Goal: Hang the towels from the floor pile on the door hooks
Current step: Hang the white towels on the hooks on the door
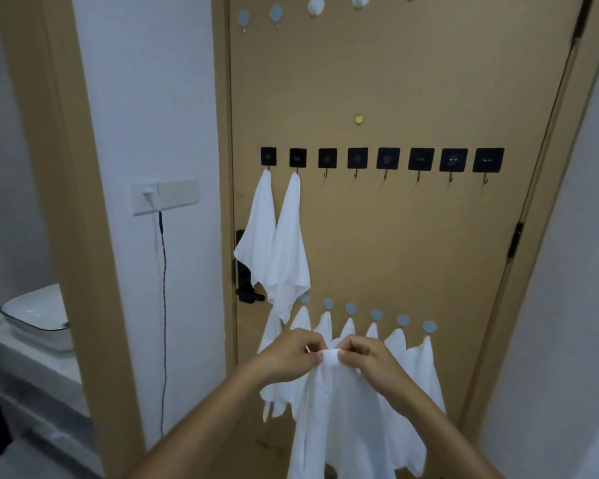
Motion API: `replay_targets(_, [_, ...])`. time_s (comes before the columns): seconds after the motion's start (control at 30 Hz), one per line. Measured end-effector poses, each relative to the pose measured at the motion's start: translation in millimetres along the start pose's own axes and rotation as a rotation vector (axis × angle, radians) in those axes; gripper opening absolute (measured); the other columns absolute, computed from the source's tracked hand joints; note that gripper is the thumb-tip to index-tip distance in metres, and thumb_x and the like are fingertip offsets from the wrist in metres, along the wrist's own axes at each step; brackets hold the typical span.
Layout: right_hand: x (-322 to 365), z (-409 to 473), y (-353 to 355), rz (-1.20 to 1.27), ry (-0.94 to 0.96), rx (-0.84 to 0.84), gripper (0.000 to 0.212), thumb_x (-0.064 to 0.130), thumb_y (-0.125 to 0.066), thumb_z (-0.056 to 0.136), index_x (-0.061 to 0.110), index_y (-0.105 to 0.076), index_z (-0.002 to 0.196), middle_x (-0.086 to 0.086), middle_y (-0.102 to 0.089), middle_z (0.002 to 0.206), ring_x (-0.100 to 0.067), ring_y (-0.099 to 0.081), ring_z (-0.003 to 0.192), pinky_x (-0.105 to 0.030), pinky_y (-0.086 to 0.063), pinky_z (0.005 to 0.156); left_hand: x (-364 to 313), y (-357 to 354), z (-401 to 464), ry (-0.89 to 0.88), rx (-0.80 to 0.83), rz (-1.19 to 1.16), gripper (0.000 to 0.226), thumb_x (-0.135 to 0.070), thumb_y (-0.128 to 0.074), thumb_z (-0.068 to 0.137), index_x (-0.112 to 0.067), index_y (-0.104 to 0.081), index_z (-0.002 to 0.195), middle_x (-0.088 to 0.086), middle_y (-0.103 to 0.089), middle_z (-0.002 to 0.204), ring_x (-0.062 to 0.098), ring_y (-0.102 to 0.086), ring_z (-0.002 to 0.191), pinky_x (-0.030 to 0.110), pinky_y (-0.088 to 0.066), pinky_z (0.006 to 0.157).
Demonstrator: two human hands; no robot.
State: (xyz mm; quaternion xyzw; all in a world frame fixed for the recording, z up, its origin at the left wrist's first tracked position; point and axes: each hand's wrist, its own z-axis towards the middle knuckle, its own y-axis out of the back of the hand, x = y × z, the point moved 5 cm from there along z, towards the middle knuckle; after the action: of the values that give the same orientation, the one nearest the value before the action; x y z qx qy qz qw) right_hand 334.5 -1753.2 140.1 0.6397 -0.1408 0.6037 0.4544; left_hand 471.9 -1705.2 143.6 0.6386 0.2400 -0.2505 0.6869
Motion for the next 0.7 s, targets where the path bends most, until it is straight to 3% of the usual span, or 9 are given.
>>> replay_targets(0.13, [-7.8,63.1,16.3,0.014,0.031,0.003,0.030,0.005,-0.054,0.087,0.017,-0.055,0.060,0.010,-0.054,0.064,-0.005,-0.047,0.064,-0.018,-0.035,0.062,14.8,20.0,51.8,0.105,0.050,-0.097,0.018,-0.011,-0.047,0.088,-0.020,-0.061,0.081,-0.003,-0.061,0.083,0.007,-0.058,0.065,0.019,-0.044,0.052])
replay_targets(0.27, [-11.4,130.4,40.1,0.026,0.069,0.018,0.029,0.003,-0.055,0.087,0.018,-0.055,0.061,0.009,-0.051,0.062,-0.005,-0.042,0.061,-0.013,-0.032,0.056,16.0,44.2,115.4,0.174,0.118,-0.113,0.017,-0.006,-0.042,0.081,-0.016,-0.056,0.078,0.004,-0.059,0.076,0.013,-0.060,0.056,0.026,-0.049,0.047])
replay_targets(0.37, [-11.0,174.3,60.6,0.012,0.103,0.017,0.022,0.001,-0.055,0.087,0.011,-0.057,0.068,0.001,-0.051,0.067,-0.007,-0.043,0.064,-0.013,-0.033,0.057,15.9,64.8,156.8,0.161,0.108,-0.030,0.016,-0.007,-0.041,0.081,-0.014,-0.055,0.080,0.009,-0.057,0.084,0.016,-0.059,0.061,0.028,-0.051,0.047])
replay_targets(0.53, [-23.1,240.0,83.2,-0.014,0.096,-0.003,0.027,0.002,-0.059,0.085,0.016,-0.060,0.063,0.007,-0.054,0.061,-0.002,-0.045,0.059,-0.013,-0.035,0.056,18.1,105.2,219.2,0.027,0.058,0.257,0.021,-0.013,-0.043,0.087,-0.006,-0.062,0.092,0.012,-0.062,0.099,0.016,-0.052,0.071,0.026,-0.046,0.062])
replay_targets(0.63, [-21.7,277.1,99.9,0.005,0.150,-0.096,0.030,0.000,-0.058,0.085,0.020,-0.058,0.062,0.012,-0.053,0.060,0.002,-0.044,0.057,-0.012,-0.035,0.056,23.6,129.1,249.9,-0.021,-0.034,0.200,0.019,-0.014,-0.043,0.089,-0.016,-0.055,0.074,0.001,-0.056,0.082,0.017,-0.050,0.077,0.032,-0.046,0.072])
replay_targets(0.7, [-12.0,303.4,108.7,-0.037,0.228,-0.138,0.030,0.000,-0.056,0.087,0.023,-0.057,0.069,0.011,-0.052,0.066,0.000,-0.044,0.061,-0.018,-0.035,0.060,29.2,145.1,271.6,-0.035,-0.092,0.160,0.023,-0.016,-0.041,0.093,-0.020,-0.052,0.074,-0.001,-0.057,0.084,0.019,-0.052,0.080,0.032,-0.047,0.076])
